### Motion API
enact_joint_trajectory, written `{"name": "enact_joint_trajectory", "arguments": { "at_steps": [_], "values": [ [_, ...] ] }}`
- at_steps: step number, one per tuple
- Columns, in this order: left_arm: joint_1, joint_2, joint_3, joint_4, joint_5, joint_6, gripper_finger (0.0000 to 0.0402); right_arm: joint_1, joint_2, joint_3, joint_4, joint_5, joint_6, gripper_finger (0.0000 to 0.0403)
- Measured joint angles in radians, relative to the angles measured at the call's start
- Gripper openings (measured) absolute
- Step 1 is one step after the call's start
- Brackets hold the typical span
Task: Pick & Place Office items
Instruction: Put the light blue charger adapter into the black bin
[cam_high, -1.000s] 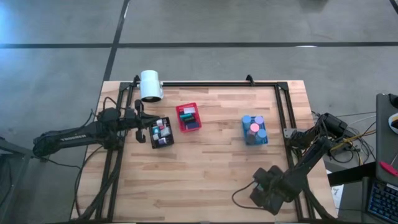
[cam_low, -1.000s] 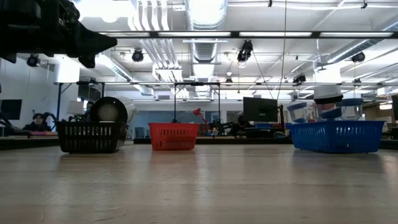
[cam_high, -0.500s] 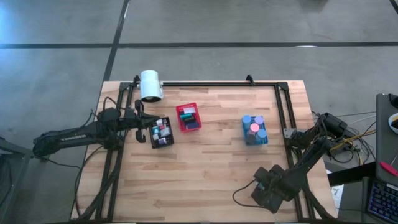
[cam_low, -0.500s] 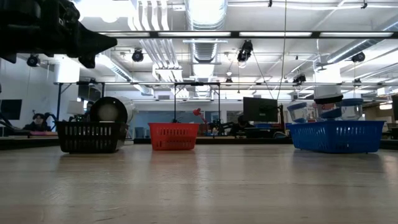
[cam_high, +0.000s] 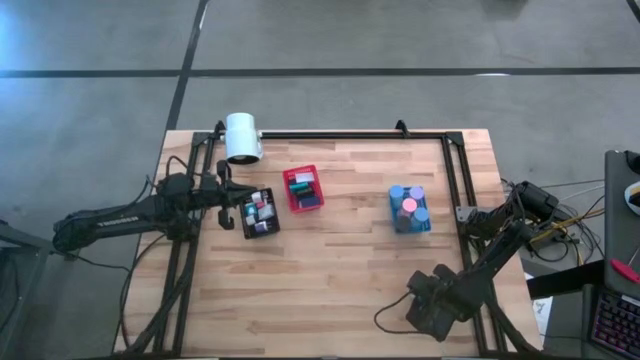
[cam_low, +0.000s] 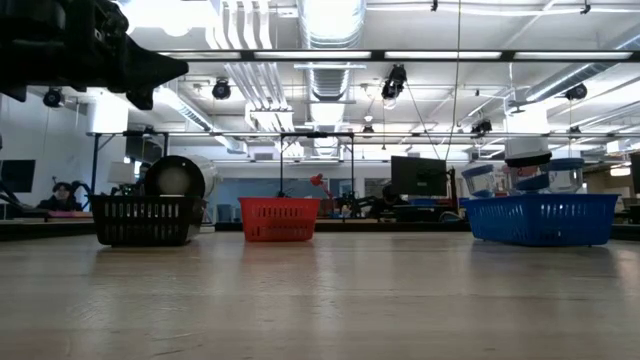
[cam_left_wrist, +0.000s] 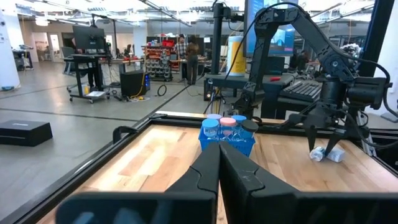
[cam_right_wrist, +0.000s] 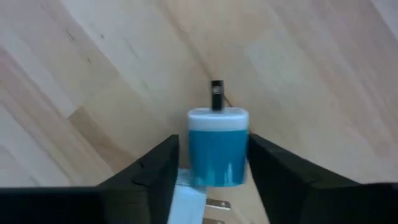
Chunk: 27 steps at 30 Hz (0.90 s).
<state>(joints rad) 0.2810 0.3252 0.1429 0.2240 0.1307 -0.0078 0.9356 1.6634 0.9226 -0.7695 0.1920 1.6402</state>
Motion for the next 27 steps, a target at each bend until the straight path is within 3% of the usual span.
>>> {"name": "enact_joint_trajectory", "arguments": {
  "at_steps": [4,14,22,24,27],
  "values": [
    [0.000,0.000,0.000,0.000,0.000,0.000,0.0014,0.000,-0.001,-0.003,0.000,0.118,-0.019,0.0116],
    [0.000,0.000,0.000,-0.008,0.026,-0.064,0.0014,-0.046,-0.083,-0.002,0.101,0.370,-0.199,0.0112],
    [-0.003,-0.001,0.037,-0.008,0.069,-0.173,0.0016,-0.163,-0.222,-0.002,0.402,0.642,-0.762,0.0112],
    [-0.016,0.005,0.055,-0.008,0.127,-0.234,0.0026,-0.210,-0.237,-0.003,0.533,0.648,-0.963,0.0112],
    [-0.064,0.041,0.101,-0.004,0.234,-0.296,0.0054,-0.295,-0.241,-0.007,0.693,0.572,-1.208,0.0112]
  ]
}}
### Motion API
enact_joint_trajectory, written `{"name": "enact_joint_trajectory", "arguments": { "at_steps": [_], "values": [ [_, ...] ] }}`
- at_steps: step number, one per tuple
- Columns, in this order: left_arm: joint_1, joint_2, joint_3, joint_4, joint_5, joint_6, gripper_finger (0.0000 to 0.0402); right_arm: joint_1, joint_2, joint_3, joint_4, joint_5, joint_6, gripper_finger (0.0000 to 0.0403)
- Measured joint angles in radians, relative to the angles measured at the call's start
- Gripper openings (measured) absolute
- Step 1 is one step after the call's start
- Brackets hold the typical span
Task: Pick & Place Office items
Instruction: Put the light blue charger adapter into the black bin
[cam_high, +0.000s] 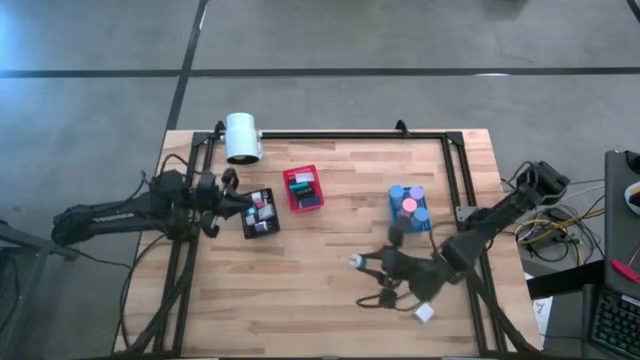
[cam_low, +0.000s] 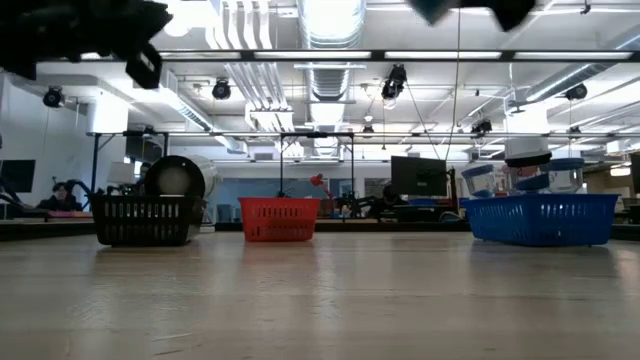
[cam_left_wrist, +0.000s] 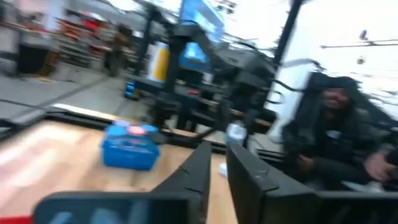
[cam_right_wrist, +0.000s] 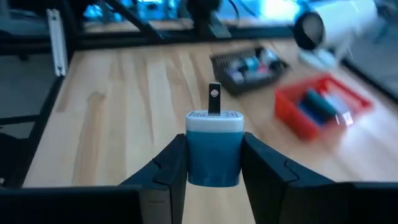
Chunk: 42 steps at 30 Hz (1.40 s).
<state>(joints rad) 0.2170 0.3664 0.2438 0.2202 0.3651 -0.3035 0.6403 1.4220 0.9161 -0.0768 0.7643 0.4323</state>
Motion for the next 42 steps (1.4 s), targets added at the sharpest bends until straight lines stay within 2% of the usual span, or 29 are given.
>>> {"name": "enact_joint_trajectory", "arguments": {
  "at_steps": [3,6,10,12,14,19,25,30,33,37,42],
  "values": [
    [-0.075,0.044,0.027,-0.004,0.002,0.013,0.0091,-0.099,0.006,0.000,0.124,-0.095,-0.159,0.0112],
    [-0.153,0.091,0.059,-0.002,-0.060,0.104,0.0134,-0.196,0.015,-0.011,0.281,-0.187,-0.270,0.0112],
    [-0.237,0.147,0.104,-0.005,-0.183,0.184,0.0191,-0.332,0.015,-0.046,0.528,-0.448,-0.331,0.0112],
    [-0.245,0.181,0.140,-0.011,-0.214,0.172,0.0218,-0.391,0.017,-0.063,0.594,-0.529,-0.361,0.0112],
    [-0.245,0.216,0.177,-0.021,-0.222,0.178,0.0243,-0.445,0.019,-0.074,0.631,-0.566,-0.380,0.0112],
    [-0.245,0.318,0.226,-0.030,-0.283,0.333,0.0288,-0.551,0.019,-0.109,0.717,-0.645,-0.319,0.0112],
    [-0.245,0.455,0.263,0.011,-0.359,0.502,0.0296,-0.623,0.019,-0.140,0.787,-0.760,-0.194,0.0112],
    [-0.247,0.578,0.287,0.180,-0.392,0.710,0.0294,-0.639,0.019,-0.140,0.792,-0.795,-0.145,0.0112],
    [-0.249,0.652,0.343,0.233,-0.431,0.806,0.0296,-0.647,0.019,-0.140,0.793,-0.799,-0.120,0.0112],
    [-0.267,0.751,0.453,0.186,-0.518,0.926,0.0293,-0.669,0.019,-0.141,0.818,-0.792,-0.091,0.0112],
    [-0.311,0.863,0.575,0.038,-0.655,1.043,0.0293,-0.675,0.019,-0.141,0.866,-0.795,-0.091,0.0112]
  ]
}}
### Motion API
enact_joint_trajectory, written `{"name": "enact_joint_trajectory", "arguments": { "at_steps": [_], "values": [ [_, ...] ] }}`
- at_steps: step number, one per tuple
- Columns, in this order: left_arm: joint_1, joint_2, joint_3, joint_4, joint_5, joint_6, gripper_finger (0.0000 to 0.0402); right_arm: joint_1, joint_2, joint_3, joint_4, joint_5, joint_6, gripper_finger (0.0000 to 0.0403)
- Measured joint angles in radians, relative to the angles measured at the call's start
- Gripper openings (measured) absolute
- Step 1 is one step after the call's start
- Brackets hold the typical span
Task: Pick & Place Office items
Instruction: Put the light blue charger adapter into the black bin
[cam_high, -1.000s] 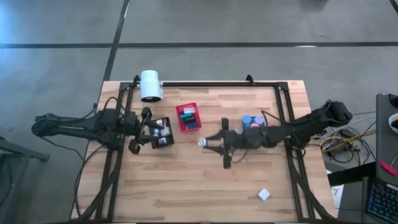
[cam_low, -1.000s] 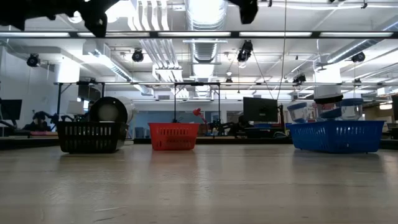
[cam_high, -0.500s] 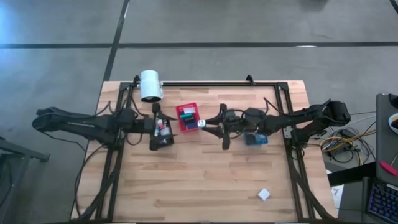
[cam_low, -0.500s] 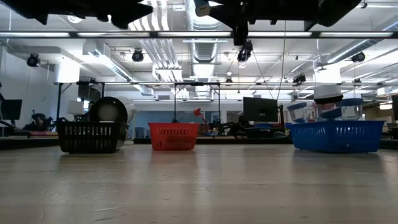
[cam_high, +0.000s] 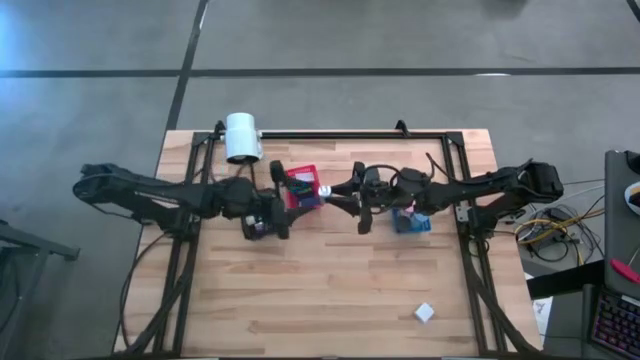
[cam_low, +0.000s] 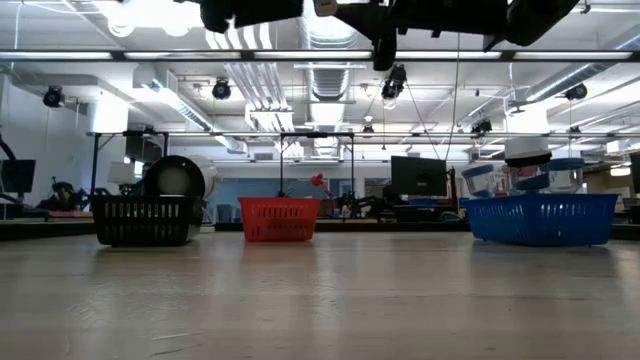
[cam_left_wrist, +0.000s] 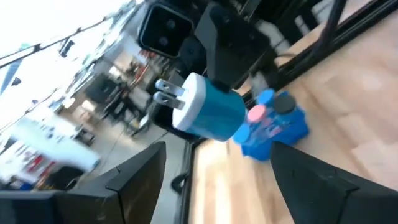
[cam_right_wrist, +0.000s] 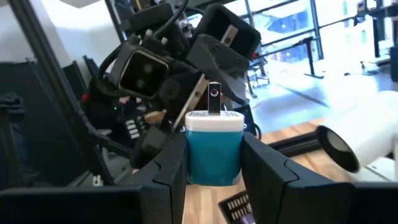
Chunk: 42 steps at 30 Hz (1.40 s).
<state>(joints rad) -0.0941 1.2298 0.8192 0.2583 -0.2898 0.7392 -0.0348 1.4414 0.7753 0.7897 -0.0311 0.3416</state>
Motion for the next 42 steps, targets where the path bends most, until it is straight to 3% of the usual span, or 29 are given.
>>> {"name": "enact_joint_trajectory", "arguments": {
  "at_steps": [9,27,42],
  "values": [
    [-0.015,0.100,0.099,-0.005,-0.223,0.049,0.0289,-0.024,0.000,0.000,0.015,0.008,0.040,0.0112],
    [-0.026,0.116,0.102,0.079,-0.231,0.136,0.0270,-0.029,0.000,0.000,0.023,0.061,0.045,0.0119],
    [-0.054,0.185,0.092,0.172,-0.288,0.397,0.0261,-0.030,0.000,0.000,0.028,0.084,0.052,0.0119]
  ]
}}
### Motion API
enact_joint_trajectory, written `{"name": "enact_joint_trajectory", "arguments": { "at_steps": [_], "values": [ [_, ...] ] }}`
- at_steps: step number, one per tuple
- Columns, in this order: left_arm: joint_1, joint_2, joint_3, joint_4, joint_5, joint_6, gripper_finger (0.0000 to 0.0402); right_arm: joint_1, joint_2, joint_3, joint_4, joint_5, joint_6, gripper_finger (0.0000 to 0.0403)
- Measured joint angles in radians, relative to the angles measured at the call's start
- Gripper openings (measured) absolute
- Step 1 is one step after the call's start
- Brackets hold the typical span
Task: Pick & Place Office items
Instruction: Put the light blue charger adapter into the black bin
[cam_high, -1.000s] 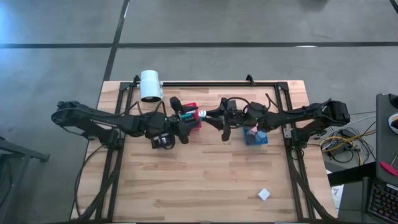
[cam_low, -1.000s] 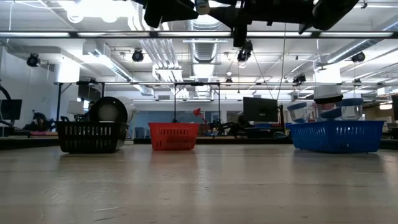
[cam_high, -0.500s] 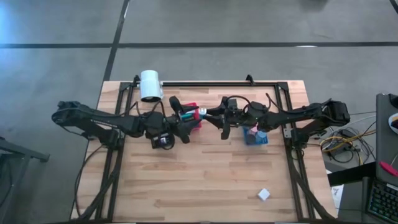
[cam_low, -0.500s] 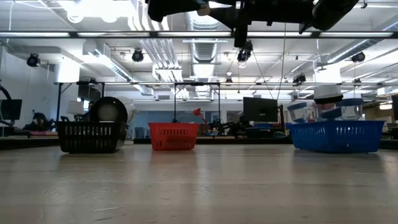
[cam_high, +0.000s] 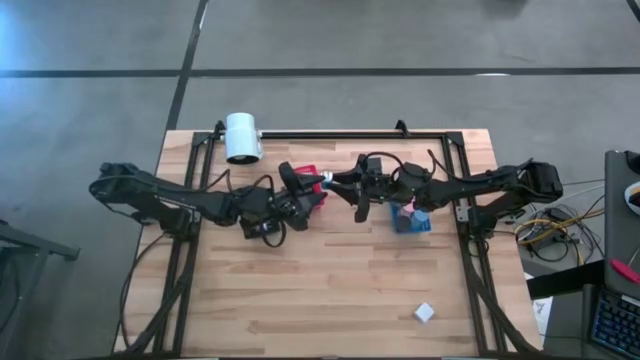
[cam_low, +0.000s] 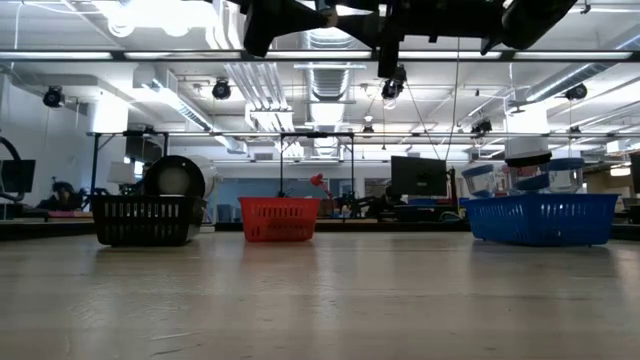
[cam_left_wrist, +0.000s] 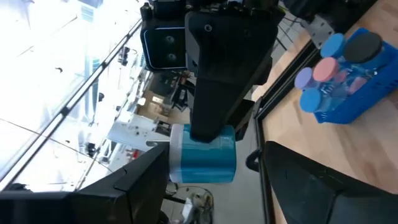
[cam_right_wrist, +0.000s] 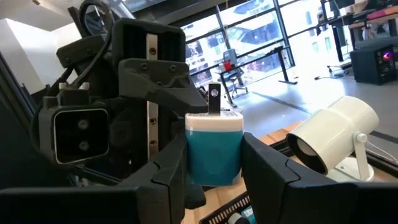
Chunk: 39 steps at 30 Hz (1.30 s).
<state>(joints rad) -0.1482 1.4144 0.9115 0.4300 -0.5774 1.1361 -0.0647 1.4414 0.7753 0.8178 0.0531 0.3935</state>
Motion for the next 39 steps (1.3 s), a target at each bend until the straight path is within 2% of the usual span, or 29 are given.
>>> {"name": "enact_joint_trajectory", "arguments": {
  "at_steps": [12,25,31,39],
  "values": [
    [-0.001,0.016,0.005,0.033,-0.014,0.062,0.0254,0.002,0.000,0.000,-0.003,-0.005,0.000,0.0121],
    [0.002,0.014,0.005,0.038,-0.027,0.073,0.0154,0.008,0.000,0.000,-0.010,-0.005,-0.001,0.0121],
    [0.002,0.014,0.006,0.036,-0.044,0.069,0.0154,0.008,0.000,0.000,-0.010,-0.005,-0.008,0.0125],
    [-0.008,0.011,0.004,0.033,-0.063,0.069,0.0154,0.007,0.001,0.000,-0.009,-0.039,-0.056,0.0149]
  ]
}}
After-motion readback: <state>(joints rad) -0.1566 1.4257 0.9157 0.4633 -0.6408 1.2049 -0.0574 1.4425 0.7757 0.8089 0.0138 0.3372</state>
